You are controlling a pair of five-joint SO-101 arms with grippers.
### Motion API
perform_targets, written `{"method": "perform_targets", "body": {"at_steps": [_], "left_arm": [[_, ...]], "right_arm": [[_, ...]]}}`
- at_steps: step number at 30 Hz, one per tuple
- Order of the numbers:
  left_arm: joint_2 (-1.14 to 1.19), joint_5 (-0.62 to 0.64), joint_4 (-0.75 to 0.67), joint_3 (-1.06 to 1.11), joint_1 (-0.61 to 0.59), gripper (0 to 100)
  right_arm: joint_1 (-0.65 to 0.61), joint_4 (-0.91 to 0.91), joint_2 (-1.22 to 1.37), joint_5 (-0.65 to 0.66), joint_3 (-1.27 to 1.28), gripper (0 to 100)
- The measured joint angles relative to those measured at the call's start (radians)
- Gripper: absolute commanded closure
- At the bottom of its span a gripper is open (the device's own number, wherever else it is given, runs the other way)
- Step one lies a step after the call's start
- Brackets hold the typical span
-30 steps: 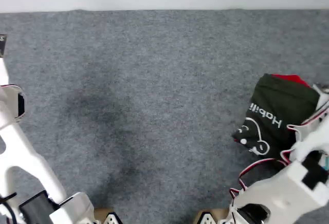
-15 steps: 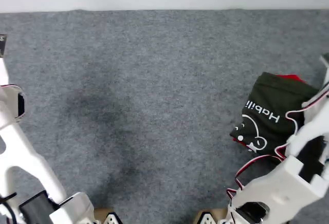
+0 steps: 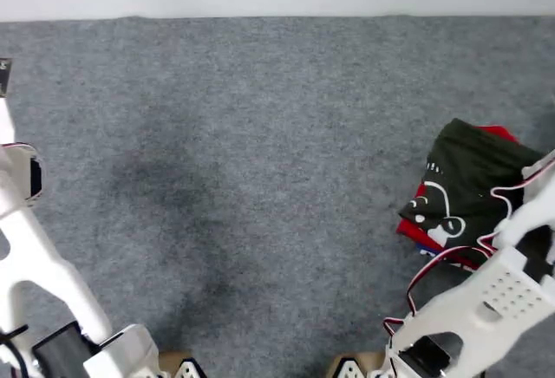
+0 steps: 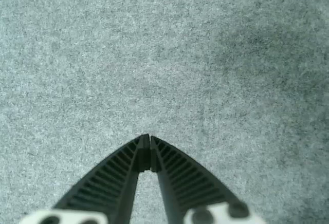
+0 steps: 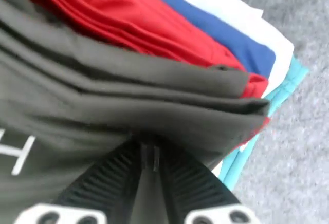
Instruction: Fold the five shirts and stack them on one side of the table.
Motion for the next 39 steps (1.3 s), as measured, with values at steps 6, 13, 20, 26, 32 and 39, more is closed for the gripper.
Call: {"method": "perform_targets", "body": {"at_steps": [6, 13, 20, 26, 32, 39], "left_arm": [[0.000, 0.000, 0.000, 0.000, 0.000, 99], [0.000, 0.000, 0.000, 0.000, 0.000, 99], [0.000, 0.000, 0.000, 0.000, 0.000, 99], [-0.002, 0.000, 0.005, 0.000, 0.012, 99], [-0.104, 0.000, 0.018, 0.000, 0.101, 99], [-0.222, 0.043, 0.052, 0.000, 0.147, 99]], "right_arm": [[-0.048, 0.100, -0.104, 0.000, -0.080, 99.0], [-0.114, 0.028, -0.092, 0.000, -0.083, 99.0], [-0.121, -0.083, 0.084, -0.038, -0.132, 99.0], [-0.137, 0.080, 0.072, -0.120, -0.264, 99.0], [-0.224, 0.265, -0.068, -0.129, -0.331, 99.0], [-0.270, 0.269, -0.276, -0.215, -0.238, 99.0]]}}
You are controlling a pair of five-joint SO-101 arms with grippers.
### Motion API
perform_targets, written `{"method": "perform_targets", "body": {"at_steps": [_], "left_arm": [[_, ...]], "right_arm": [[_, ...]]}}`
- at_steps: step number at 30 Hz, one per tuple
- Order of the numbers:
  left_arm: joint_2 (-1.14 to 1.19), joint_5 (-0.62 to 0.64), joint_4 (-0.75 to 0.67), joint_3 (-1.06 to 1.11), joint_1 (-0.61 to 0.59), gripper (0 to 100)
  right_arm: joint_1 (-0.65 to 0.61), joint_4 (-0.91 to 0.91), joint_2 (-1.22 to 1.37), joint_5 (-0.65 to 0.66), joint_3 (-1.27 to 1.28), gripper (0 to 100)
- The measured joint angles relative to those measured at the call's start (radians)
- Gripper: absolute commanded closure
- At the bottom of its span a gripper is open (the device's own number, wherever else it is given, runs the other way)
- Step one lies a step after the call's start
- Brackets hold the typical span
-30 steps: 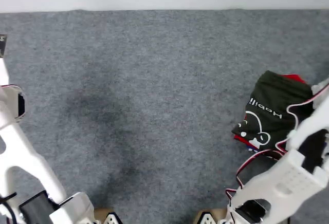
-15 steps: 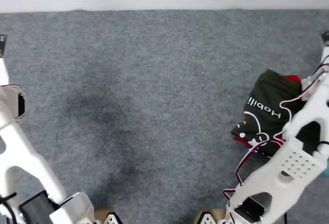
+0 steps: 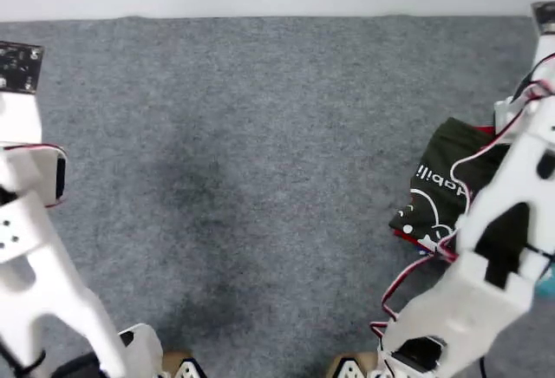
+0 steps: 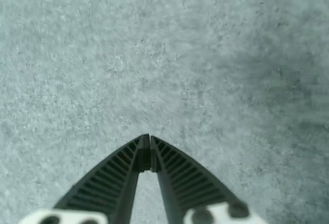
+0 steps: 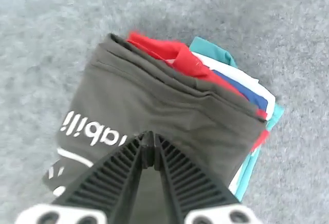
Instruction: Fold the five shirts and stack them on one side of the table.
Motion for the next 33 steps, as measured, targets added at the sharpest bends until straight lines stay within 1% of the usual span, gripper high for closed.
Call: {"method": "perform_targets", "body": {"at_steps": [5, 7, 13, 18, 22, 27, 30, 33], "left_arm": [[-0.157, 0.011, 0.005, 0.048, 0.000, 99], [-0.229, 0.011, 0.005, 0.086, 0.000, 99], [-0.423, 0.026, 0.011, 0.253, 0.000, 99], [-0.563, 0.146, -0.009, 0.462, 0.000, 99], [-0.694, 0.198, -0.086, 0.634, 0.000, 99], [-0.907, 0.206, -0.272, 0.888, 0.006, 99], [-1.074, 0.206, -0.379, 1.065, 0.057, 99], [-1.246, 0.206, -0.440, 1.227, 0.129, 99]], "right_arm": [[-0.058, 0.000, -0.273, -0.015, 0.238, 99.0], [-0.087, 0.000, -0.391, -0.046, 0.370, 99.0], [-0.118, 0.000, -0.726, -0.295, 0.741, 99.0], [-0.130, -0.023, -0.974, -0.390, 0.948, 99.0], [-0.149, -0.130, -1.191, -0.411, 1.138, 99.0], [-0.186, -0.330, -1.476, -0.414, 1.481, 99.0], [-0.193, -0.404, -1.657, -0.414, 1.659, 99.1], [-0.238, -0.427, -1.786, -0.414, 1.783, 99.1]]}}
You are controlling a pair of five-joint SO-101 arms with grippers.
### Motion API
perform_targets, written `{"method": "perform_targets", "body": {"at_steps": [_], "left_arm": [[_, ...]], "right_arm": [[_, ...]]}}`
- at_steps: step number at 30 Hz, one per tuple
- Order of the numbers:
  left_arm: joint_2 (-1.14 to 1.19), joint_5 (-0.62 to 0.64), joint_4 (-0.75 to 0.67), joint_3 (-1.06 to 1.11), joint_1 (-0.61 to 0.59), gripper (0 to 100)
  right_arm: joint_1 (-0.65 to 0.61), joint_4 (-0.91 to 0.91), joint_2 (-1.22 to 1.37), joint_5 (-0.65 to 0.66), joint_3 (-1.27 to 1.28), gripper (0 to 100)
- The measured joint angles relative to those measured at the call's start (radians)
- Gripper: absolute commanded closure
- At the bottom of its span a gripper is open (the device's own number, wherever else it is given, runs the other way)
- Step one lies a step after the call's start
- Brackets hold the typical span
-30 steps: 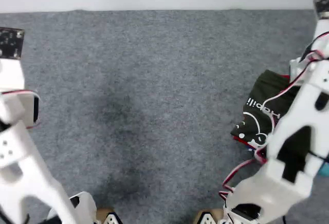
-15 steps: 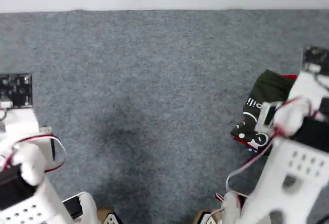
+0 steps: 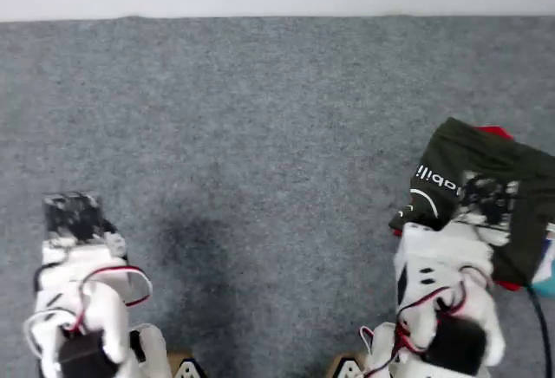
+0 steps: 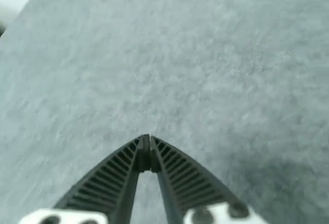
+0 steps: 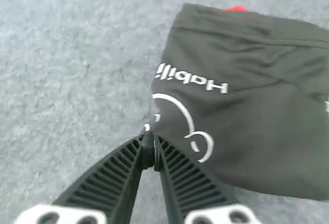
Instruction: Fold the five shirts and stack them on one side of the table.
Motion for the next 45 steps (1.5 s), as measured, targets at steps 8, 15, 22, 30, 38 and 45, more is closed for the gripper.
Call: {"method": "perform_targets", "body": {"at_steps": [8, 15, 22, 30, 38, 45], "left_arm": [[-0.069, 0.169, -0.110, 0.186, 0.126, 99], [-0.058, 0.235, -0.209, 0.405, 0.301, 99], [-0.058, 0.238, -0.285, 0.466, 0.371, 99], [-0.058, 0.238, -0.267, 0.466, 0.373, 99], [-0.058, 0.238, -0.137, 0.466, 0.373, 99], [-0.058, 0.238, -0.109, 0.466, 0.373, 99]], "right_arm": [[-0.169, -0.037, -0.141, 0.000, 0.221, 99.1], [-0.206, -0.066, -0.172, 0.000, 0.388, 99.0], [-0.206, -0.081, -0.276, 0.000, 0.634, 99.0], [-0.232, -0.118, -0.276, -0.041, 0.637, 99.0], [-0.238, -0.046, -0.276, -0.044, 0.637, 99.0], [-0.233, -0.032, -0.276, -0.051, 0.637, 99.0]]}}
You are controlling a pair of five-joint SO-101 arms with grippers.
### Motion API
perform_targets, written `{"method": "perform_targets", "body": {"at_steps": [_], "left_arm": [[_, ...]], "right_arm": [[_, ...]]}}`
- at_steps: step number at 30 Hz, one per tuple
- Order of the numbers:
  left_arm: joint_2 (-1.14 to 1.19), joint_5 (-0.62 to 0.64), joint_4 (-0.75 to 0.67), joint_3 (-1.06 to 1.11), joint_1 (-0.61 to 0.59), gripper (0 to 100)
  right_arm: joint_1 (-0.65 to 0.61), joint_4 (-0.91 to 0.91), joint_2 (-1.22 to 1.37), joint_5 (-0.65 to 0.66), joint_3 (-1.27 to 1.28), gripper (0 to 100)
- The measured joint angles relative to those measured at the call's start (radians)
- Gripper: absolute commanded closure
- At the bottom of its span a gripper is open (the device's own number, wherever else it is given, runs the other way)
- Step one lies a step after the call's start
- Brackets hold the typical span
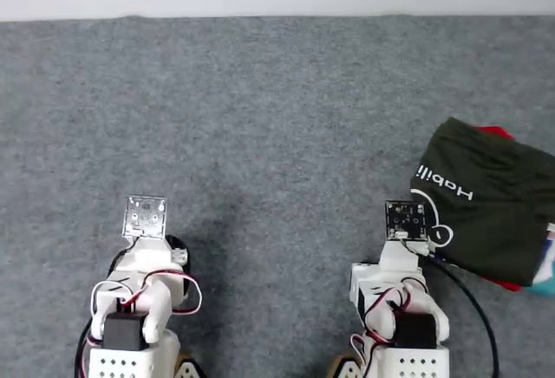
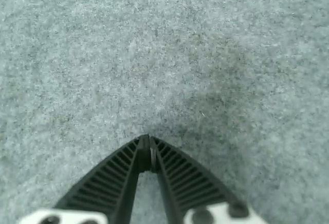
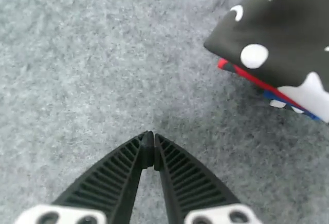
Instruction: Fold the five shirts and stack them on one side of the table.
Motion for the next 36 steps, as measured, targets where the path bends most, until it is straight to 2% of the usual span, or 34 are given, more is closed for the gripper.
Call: {"method": "perform_targets", "body": {"at_steps": [36], "left_arm": [[0.000, 0.006, 0.000, 0.000, 0.000, 99]], "right_arm": [[0.012, 0.000, 0.000, 0.000, 0.000, 99.0]]}}
